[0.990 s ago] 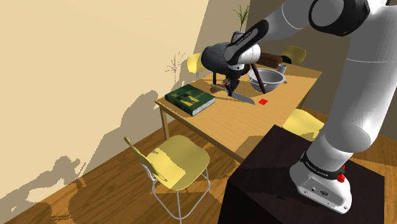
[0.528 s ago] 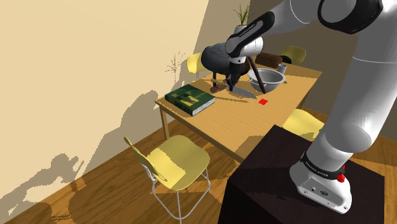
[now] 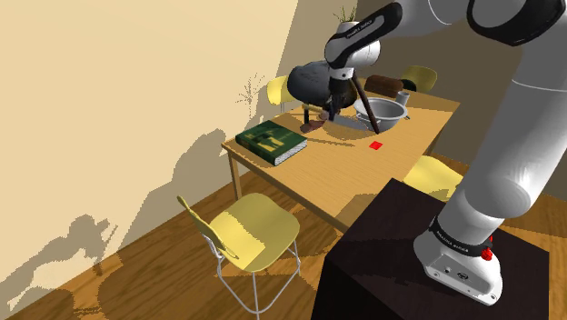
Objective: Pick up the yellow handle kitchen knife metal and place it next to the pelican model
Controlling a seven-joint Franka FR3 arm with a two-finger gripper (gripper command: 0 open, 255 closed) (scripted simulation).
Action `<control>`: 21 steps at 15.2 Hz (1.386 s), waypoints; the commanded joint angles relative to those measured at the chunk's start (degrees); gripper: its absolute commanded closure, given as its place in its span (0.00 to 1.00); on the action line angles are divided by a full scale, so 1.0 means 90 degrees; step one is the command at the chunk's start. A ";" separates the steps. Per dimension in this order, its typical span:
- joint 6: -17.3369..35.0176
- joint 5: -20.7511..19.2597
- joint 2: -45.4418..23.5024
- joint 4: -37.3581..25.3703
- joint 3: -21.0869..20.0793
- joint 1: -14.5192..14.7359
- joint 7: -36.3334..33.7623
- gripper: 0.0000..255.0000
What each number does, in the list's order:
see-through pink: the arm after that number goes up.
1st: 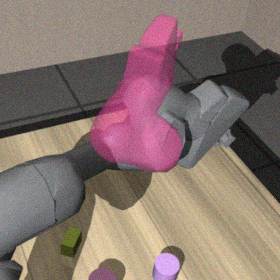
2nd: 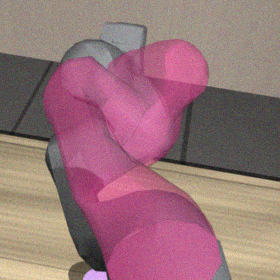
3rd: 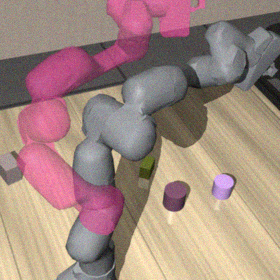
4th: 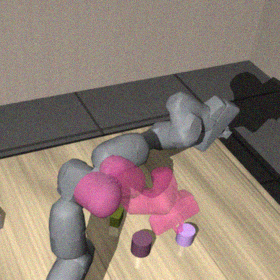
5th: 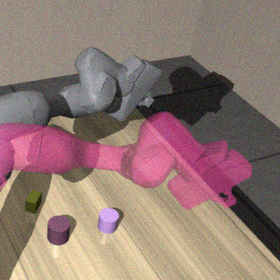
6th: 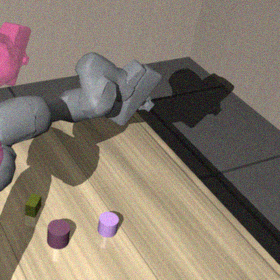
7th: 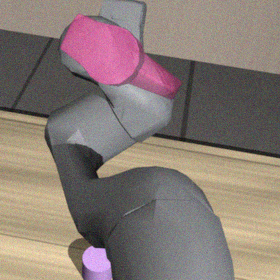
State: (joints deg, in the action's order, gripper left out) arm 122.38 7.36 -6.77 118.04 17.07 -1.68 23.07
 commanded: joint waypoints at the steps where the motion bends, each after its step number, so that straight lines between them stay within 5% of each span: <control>1: -0.0143 -0.0039 0.0080 -0.0066 0.0000 0.0011 -0.0044 1.00; 21: -0.1757 -0.0279 0.0595 -0.1202 0.0014 0.0029 -0.0295 1.00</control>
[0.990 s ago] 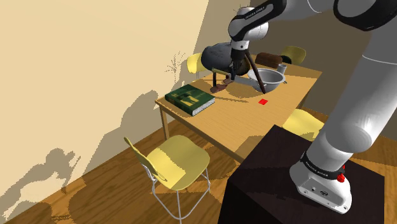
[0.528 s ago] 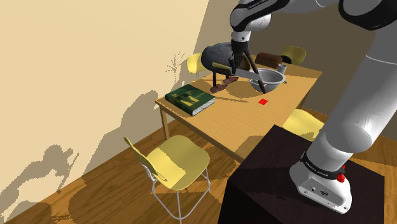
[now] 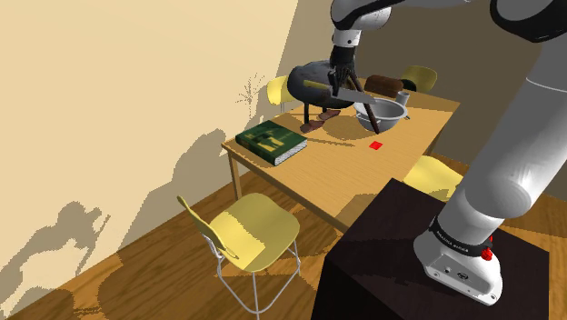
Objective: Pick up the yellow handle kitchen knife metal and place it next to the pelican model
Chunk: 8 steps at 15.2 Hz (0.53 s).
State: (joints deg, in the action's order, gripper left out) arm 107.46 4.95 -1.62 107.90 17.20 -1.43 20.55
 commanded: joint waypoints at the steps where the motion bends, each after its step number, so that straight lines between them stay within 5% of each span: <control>1: -0.0183 -0.0017 0.0035 -0.0147 0.0000 0.0001 -0.0023 1.00; 8: -0.0771 -0.0041 0.0076 -0.0698 0.0002 -0.0001 -0.0071 1.00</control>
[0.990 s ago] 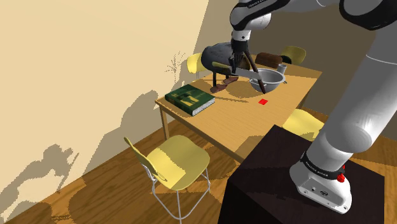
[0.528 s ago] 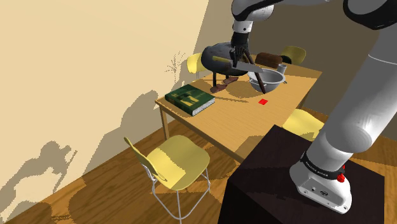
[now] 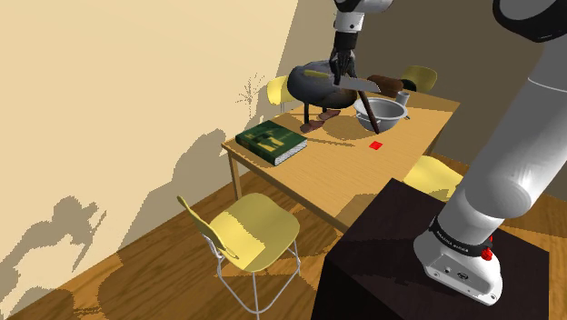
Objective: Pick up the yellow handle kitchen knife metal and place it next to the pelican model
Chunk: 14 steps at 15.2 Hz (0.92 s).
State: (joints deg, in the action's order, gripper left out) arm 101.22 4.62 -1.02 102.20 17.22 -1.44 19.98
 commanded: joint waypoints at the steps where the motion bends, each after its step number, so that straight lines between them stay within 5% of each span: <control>1: -0.0163 -0.0006 0.0010 -0.0151 0.0000 0.0000 -0.0013 1.00; 14: -0.1314 0.0029 -0.0136 -0.1441 0.0022 -0.0027 -0.0056 1.00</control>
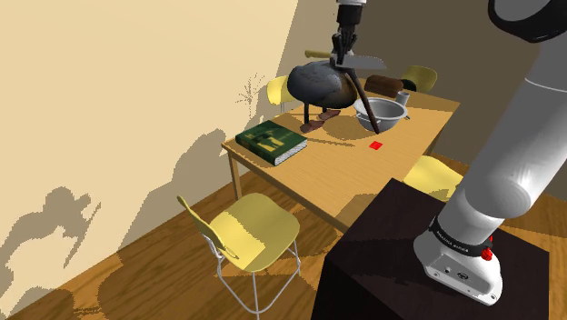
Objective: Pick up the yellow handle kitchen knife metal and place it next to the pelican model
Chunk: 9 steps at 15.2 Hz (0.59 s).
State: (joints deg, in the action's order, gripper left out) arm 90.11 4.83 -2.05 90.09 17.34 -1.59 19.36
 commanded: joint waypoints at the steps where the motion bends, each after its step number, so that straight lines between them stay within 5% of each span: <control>1: -0.0172 0.0014 -0.0046 -0.0211 0.0012 -0.0014 0.0011 1.00; 9: -0.0954 0.0101 -0.0313 -0.1245 0.0046 -0.0066 0.0015 1.00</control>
State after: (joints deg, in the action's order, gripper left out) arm 82.59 5.60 -4.45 80.32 17.74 -2.15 19.58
